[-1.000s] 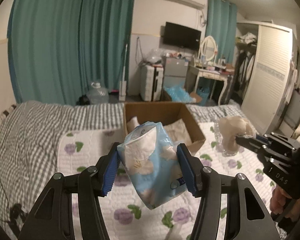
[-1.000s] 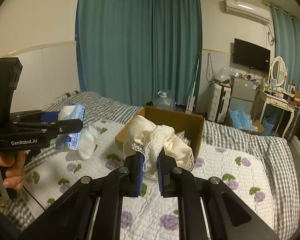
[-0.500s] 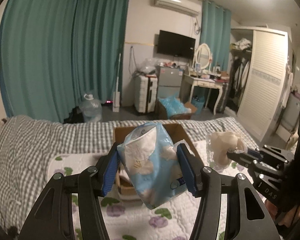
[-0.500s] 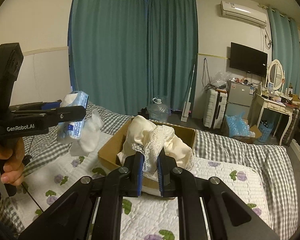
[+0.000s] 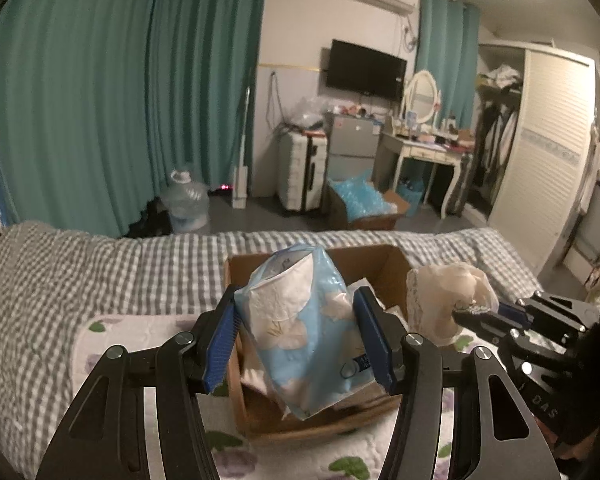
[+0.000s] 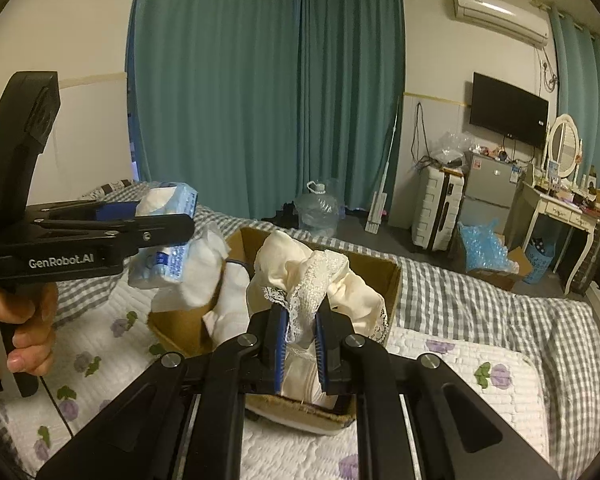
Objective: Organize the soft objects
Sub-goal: 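Carry the tissue pack and lace cloth into the box and open both grippers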
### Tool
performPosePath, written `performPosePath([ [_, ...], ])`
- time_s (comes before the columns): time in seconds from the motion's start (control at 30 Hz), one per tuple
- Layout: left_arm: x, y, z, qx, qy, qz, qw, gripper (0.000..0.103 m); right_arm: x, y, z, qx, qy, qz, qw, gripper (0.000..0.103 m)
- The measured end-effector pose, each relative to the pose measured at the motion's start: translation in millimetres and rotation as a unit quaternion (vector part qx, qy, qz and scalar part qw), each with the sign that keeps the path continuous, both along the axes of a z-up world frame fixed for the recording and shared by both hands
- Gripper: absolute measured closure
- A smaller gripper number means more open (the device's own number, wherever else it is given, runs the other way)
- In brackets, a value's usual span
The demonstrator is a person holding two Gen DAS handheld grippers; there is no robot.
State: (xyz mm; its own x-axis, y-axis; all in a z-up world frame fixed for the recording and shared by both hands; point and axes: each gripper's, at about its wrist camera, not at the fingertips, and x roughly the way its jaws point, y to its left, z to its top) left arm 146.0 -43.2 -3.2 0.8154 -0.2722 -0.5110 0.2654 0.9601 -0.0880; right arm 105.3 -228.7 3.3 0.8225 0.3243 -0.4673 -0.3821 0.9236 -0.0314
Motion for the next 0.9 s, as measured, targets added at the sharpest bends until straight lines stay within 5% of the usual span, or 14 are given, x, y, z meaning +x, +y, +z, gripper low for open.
performPosePath([
  [0.73,59.8,-26.0,-79.3,0.05,0.096,-0.005,0.9941,0.044,70.1,13.3,-73.5,-0.037,0.104,0.005,0.994,0.089],
  [0.77,58.9,-25.9,-77.9,0.051,0.095,-0.006,0.9942,0.043,71.0,14.5,-76.6,-0.04,0.11,0.008,0.993,0.085],
  [0.9,56.1,-26.4,-69.6,0.057,0.088,0.007,0.9945,0.04,70.6,14.5,-78.3,-0.049,0.106,0.01,0.993,0.041],
])
